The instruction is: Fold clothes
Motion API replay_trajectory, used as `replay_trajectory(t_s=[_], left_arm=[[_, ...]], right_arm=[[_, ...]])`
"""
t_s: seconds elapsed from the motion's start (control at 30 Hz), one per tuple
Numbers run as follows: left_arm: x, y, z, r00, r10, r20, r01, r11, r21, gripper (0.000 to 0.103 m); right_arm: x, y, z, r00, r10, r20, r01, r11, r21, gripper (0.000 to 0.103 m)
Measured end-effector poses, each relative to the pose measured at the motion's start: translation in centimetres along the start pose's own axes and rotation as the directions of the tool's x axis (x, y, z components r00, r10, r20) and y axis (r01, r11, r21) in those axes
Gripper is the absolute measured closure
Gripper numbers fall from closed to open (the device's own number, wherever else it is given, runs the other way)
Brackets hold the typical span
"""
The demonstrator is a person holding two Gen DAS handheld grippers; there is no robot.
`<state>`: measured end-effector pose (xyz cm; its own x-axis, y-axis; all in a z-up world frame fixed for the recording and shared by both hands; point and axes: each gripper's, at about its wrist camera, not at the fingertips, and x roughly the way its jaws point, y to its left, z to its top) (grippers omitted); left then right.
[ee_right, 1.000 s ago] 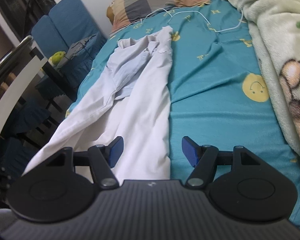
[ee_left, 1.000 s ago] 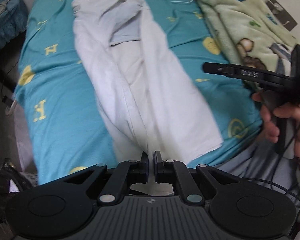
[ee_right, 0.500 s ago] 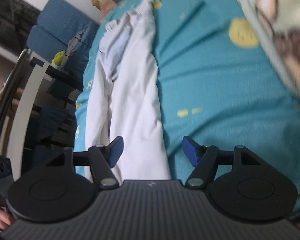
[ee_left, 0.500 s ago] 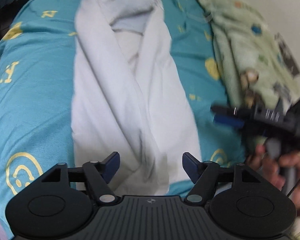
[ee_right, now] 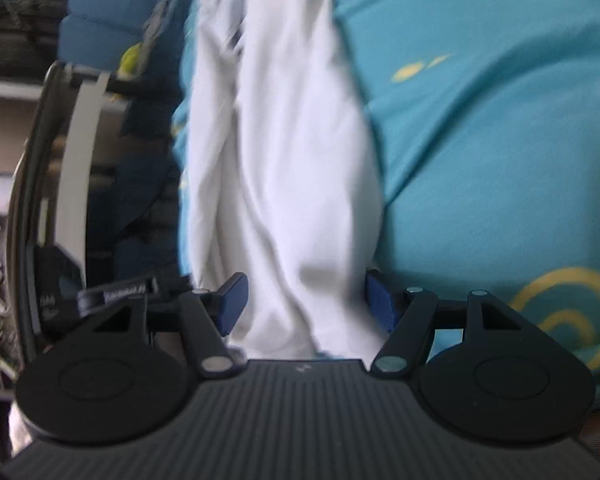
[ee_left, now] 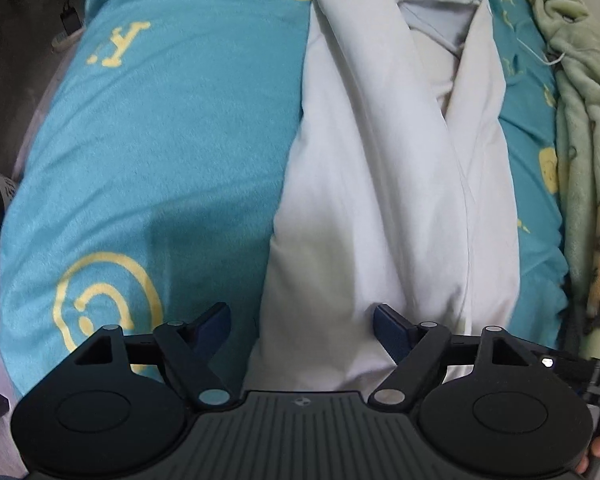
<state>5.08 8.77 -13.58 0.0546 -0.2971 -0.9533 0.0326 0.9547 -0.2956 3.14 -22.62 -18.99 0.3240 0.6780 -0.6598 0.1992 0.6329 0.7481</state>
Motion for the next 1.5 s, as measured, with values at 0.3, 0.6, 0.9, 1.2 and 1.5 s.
replay_trajectory(t_s=[0.3,0.6,0.9,1.2,1.5], left_arm=[[0.3,-0.9,-0.6,0.997,0.003,-0.072,0.002,0.998,0.065,0.03],[-0.1,-1.4,-0.3,0.999,0.038,-0.027,-0.035,0.995,0.091,0.039],[-0.8,-2.1,-0.1,0.998,0.062,0.004,-0.062,0.989,0.135,0.06],[-2.0,-2.4,0.4,0.999,-0.009,0.046,0.001,0.984,0.176,0.095],[-8.6,-0.5,-0.9,0.951,-0.245,0.189,0.229,0.968,0.103,0.097]], right_arm=[[-0.1,1.4,-0.9,0.993,-0.114,0.034,0.117,0.988,-0.103,0.064],[-0.7,2.1,-1.2,0.968,-0.226,0.109,0.242,0.956,-0.169,0.061],[0.0,2.4,-1.6,0.971,-0.226,0.072,0.237,0.945,-0.225,0.091],[-1.2,2.5,-1.2,0.982,-0.165,0.097,0.182,0.962,-0.205,0.098],[-6.1,4.4,-1.0,0.978,-0.028,0.207,0.068,0.979,-0.192,0.098]])
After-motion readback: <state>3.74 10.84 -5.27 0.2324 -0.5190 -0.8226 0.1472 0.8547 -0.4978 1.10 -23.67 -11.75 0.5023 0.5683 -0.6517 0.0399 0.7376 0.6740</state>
